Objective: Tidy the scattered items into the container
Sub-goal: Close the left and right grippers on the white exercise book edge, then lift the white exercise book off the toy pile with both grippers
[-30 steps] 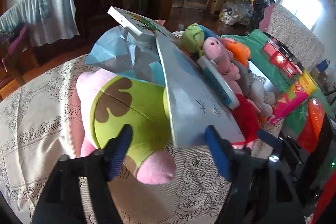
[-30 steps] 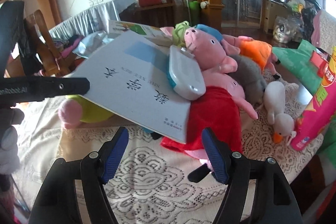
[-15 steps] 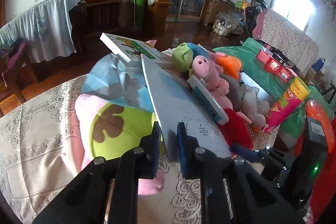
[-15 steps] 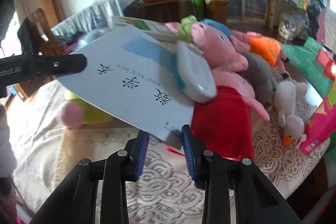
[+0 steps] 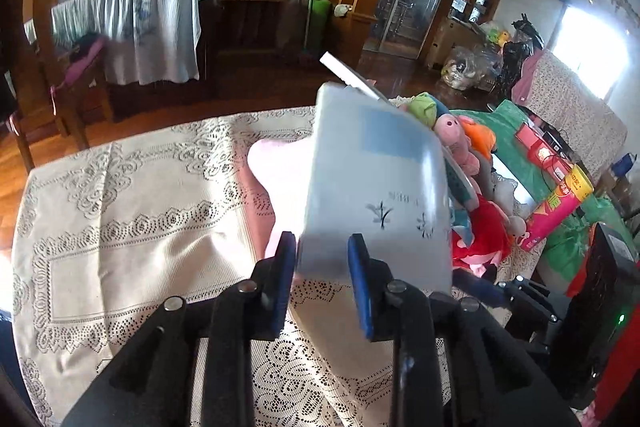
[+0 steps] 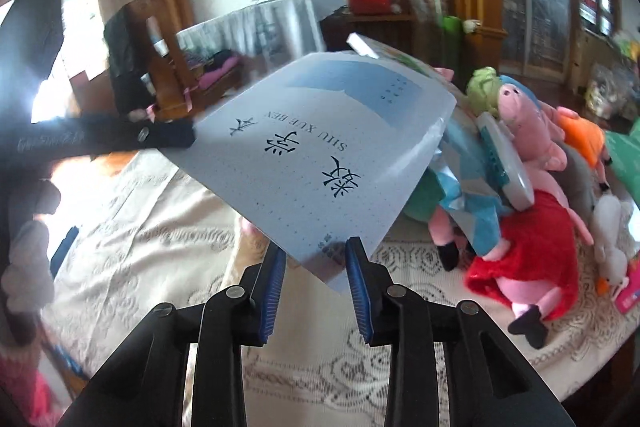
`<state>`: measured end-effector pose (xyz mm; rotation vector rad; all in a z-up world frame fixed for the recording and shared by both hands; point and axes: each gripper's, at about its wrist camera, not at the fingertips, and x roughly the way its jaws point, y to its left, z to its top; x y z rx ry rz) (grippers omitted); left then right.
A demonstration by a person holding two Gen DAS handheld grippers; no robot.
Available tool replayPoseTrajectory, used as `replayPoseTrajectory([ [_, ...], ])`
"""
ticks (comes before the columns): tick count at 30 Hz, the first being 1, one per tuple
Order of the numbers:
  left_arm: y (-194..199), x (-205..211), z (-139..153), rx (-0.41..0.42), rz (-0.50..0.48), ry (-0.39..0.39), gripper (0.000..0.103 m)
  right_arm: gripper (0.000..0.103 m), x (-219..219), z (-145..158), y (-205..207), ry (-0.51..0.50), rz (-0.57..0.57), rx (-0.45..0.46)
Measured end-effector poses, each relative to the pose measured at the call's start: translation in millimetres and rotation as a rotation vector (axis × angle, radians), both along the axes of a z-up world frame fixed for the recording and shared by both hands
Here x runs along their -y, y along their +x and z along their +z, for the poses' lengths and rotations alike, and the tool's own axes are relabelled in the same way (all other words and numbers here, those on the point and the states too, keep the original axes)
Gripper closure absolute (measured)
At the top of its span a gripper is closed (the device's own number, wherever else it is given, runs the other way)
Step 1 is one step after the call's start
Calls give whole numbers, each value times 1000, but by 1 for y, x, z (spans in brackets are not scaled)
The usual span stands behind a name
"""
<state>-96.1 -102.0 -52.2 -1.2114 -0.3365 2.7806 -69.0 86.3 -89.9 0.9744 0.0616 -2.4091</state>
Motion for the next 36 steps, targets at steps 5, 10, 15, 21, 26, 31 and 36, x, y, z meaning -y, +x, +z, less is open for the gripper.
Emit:
replayPoseTrajectory([
  [5, -23, -5, -18, 34, -29, 27, 77, 70, -16, 0, -15, 6, -69, 5],
  [10, -27, -5, -7, -12, -21, 37, 8, 56, -30, -7, -22, 49, -83, -3],
  [15, -39, -16, 13, -46, -20, -16, 0, 52, -44, -7, -23, -3, -86, 16],
  [21, -62, -37, 6, 21, -38, -72, 5, 6, -86, -8, -20, -229, -76, 142],
  [26, -73, -54, -13, 77, -56, -125, 31, 4, -126, -8, -37, -394, -148, 216],
  [31, -79, -54, -23, 96, -64, -101, 35, 57, -139, -26, -76, -526, -158, 348],
  [36, -86, -47, -25, 106, -67, -54, 35, 57, -130, -46, -98, -633, -134, 447],
])
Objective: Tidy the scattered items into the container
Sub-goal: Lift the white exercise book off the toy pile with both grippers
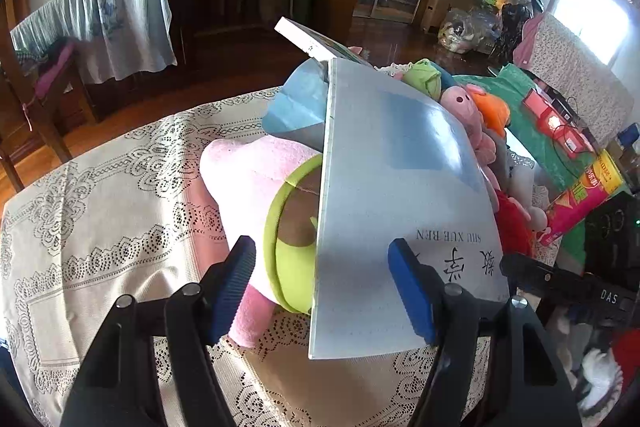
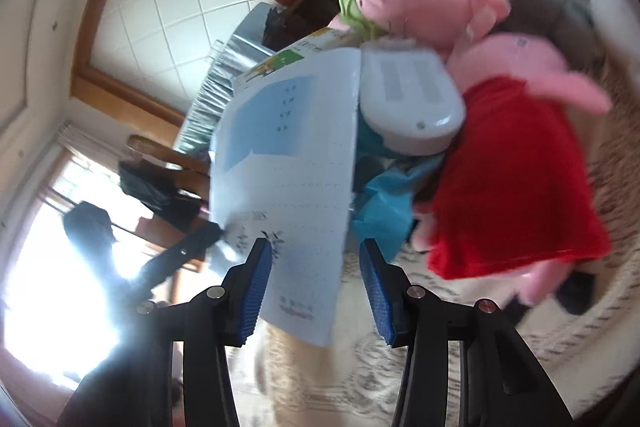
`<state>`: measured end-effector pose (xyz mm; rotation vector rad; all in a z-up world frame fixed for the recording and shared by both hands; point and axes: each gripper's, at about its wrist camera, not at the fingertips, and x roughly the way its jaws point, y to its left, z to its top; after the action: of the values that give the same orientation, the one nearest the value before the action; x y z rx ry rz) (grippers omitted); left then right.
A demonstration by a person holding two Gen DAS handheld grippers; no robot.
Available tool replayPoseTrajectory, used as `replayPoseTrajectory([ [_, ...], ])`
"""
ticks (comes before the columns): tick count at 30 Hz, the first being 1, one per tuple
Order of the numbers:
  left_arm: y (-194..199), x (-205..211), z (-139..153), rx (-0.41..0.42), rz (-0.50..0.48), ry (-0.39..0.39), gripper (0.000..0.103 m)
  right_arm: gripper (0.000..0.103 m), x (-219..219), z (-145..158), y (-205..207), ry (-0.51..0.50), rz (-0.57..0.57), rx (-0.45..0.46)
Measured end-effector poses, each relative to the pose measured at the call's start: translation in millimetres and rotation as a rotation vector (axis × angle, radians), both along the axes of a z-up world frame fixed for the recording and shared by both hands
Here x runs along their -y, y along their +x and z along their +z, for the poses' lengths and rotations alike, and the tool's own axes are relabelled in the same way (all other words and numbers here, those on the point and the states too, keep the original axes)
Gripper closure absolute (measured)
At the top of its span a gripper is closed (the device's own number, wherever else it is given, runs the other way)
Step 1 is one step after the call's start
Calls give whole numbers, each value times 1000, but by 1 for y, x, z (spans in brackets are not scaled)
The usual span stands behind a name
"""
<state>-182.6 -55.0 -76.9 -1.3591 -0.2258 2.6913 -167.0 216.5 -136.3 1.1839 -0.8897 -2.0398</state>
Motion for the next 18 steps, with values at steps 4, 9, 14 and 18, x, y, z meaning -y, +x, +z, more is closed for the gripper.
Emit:
replayPoseTrajectory([
  [4, -12, 5, -3, 16, -17, 95, 35, 56, 11, 0, -11, 30, 6, -5],
  [9, -4, -19, -2, -23, -103, 39, 59, 65, 18, 8, -7, 116, -17, -35],
  [14, 14, -23, 7, -66, -95, -19, 78, 73, 17, 20, 0, 171, -9, -91],
  [18, 17, -22, 0, -46, -99, 12, 78, 70, 14, 9, -12, 130, -51, -36],
])
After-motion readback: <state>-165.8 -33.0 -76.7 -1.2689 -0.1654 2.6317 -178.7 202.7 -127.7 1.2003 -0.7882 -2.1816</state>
